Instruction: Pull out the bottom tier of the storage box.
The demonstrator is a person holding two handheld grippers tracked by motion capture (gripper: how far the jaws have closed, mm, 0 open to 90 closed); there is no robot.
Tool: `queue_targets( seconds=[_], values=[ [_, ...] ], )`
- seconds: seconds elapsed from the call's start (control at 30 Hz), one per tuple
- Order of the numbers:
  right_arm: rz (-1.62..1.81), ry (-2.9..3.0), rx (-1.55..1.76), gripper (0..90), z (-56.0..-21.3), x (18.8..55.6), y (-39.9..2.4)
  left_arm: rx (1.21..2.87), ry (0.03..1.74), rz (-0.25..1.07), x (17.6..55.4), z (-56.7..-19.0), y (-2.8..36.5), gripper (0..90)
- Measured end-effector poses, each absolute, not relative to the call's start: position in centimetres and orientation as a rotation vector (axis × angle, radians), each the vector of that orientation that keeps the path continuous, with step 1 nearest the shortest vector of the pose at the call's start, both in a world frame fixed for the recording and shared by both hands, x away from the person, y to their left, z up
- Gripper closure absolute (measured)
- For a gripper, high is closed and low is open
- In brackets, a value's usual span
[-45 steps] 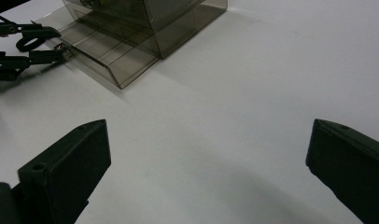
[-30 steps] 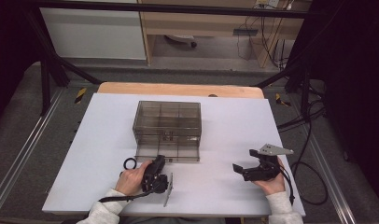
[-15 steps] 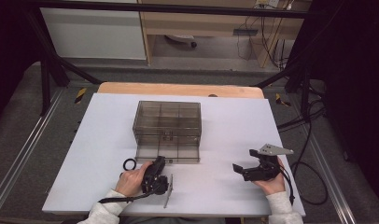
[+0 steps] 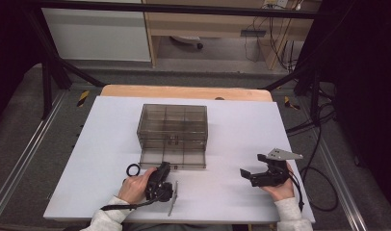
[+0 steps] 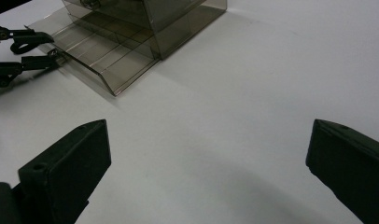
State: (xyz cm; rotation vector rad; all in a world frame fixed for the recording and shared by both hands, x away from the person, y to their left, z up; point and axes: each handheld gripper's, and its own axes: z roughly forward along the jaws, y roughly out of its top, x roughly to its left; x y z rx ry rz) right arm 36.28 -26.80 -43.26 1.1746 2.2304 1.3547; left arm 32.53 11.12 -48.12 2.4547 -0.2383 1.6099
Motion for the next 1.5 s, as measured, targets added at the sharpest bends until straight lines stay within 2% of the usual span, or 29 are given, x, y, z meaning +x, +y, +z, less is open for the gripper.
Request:
queue_targets(
  seconds=[0.57,0.83,1.17,1.5],
  values=[
    [1.356,2.231,1.175,0.7,-43.3,36.3,-26.8,2.454,-0.228,1.595,32.5,-48.4,11.2,67.0],
    [1.355,2.231,1.175,0.7,-43.3,36.3,-26.8,2.456,-0.197,1.577,32.5,-48.2,11.2,61.9],
    [1.353,2.232,1.174,0.7,-43.2,36.3,-26.8,2.465,-0.121,1.41,32.6,-46.8,11.8,53.1],
    [1.355,2.229,1.178,0.7,-43.3,36.3,-26.8,2.445,0.111,1.203,33.0,-45.1,12.5,41.4]
  ],
)
